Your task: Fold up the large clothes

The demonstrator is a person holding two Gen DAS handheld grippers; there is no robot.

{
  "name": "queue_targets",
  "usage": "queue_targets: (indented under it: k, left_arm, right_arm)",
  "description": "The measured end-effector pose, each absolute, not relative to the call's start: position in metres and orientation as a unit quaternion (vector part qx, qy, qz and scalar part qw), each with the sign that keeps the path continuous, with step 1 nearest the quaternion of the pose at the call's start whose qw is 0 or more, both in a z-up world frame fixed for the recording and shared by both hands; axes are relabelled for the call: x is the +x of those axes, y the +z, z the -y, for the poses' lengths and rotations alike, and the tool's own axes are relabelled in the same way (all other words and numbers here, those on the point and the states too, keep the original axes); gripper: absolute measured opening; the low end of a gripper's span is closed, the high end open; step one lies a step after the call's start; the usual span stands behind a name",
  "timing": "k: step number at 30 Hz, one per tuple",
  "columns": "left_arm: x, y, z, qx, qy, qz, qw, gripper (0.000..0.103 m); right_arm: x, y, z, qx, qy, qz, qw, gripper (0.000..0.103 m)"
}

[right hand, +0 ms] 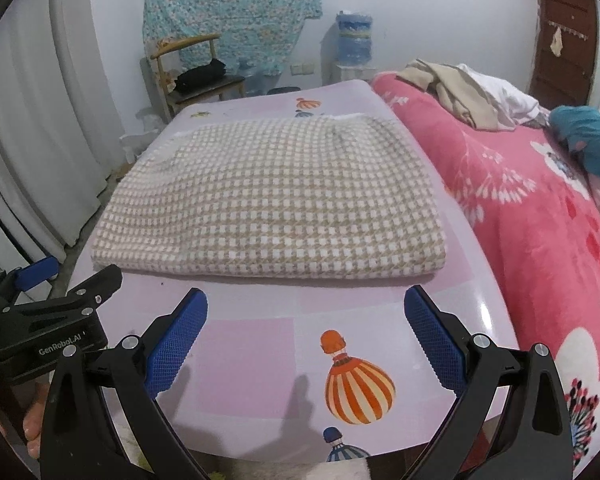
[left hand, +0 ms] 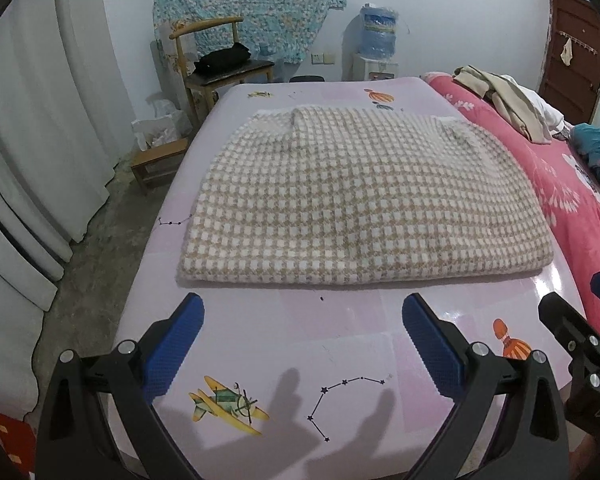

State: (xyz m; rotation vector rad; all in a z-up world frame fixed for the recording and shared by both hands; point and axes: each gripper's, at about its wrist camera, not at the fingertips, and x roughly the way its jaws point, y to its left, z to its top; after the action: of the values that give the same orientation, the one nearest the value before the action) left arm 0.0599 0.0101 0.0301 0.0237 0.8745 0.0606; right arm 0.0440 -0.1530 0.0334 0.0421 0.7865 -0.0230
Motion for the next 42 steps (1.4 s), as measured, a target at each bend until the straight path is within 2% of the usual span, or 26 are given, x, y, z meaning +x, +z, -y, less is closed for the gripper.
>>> queue_targets:
  k: [42]
  left_arm:
    - [0.0613, 0.0288, -0.0107, 0.0, 0.023, -0.429, 0.903, 0.098]
  right_arm:
    - [0.0431, 0.0325, 0.1506, 0.011, -0.011, -0.388, 0.922, 0.095]
